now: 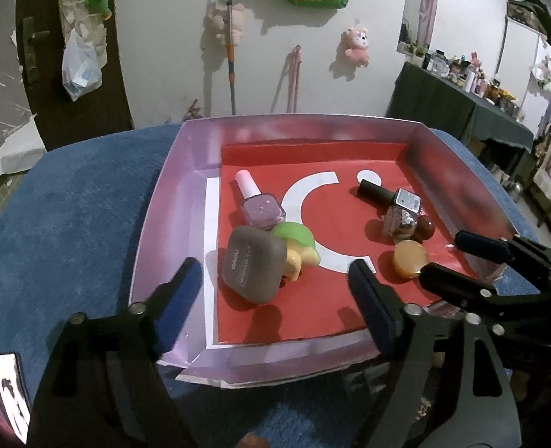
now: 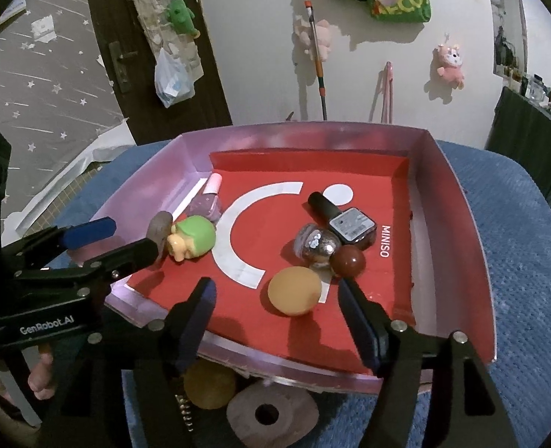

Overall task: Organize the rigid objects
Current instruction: 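Lower the compact and sponge onto the red paper and open both tools, then withdraw both tools from the box toward the remaining items, then close the left tool on the studded metal cylinder while the right closes on the pink round case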

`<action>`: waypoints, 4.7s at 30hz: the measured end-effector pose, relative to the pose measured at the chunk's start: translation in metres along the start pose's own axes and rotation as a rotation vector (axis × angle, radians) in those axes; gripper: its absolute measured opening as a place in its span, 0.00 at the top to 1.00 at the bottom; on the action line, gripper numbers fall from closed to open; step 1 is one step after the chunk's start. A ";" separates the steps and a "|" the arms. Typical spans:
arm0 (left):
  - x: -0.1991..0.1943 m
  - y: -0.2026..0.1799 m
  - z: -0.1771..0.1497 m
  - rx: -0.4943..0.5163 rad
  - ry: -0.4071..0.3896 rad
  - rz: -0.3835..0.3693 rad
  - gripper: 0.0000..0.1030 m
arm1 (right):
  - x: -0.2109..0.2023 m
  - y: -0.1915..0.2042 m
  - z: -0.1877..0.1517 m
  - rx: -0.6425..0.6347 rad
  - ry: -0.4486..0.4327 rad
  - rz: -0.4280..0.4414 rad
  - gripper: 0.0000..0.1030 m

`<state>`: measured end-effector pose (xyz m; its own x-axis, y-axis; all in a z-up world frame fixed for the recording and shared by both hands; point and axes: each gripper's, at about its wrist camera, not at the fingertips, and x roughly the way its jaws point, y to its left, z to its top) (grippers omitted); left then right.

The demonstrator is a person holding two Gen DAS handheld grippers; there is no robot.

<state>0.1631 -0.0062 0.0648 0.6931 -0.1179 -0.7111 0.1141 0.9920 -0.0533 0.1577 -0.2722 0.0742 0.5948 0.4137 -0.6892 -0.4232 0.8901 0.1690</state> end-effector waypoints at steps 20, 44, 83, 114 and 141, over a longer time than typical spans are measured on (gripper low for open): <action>-0.031 -0.005 -0.008 0.006 -0.069 0.006 0.00 | -0.037 0.005 -0.008 0.006 -0.086 0.019 0.00; -0.053 -0.015 -0.035 0.011 -0.067 0.007 0.00 | -0.067 0.011 -0.032 0.010 -0.136 0.042 0.00; -0.050 -0.022 -0.096 0.005 0.024 -0.025 0.00 | -0.064 0.016 -0.097 0.043 -0.050 0.050 0.00; -0.027 -0.029 -0.111 0.006 0.104 -0.050 0.00 | -0.050 0.009 -0.115 0.021 0.003 -0.022 0.00; -0.012 -0.029 -0.099 0.001 0.100 0.030 0.00 | -0.048 -0.029 -0.100 0.090 -0.006 -0.057 0.00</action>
<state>0.0804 -0.0294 0.0054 0.6221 -0.0830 -0.7785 0.0951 0.9950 -0.0301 0.0732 -0.3369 0.0320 0.6202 0.3631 -0.6954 -0.3257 0.9256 0.1929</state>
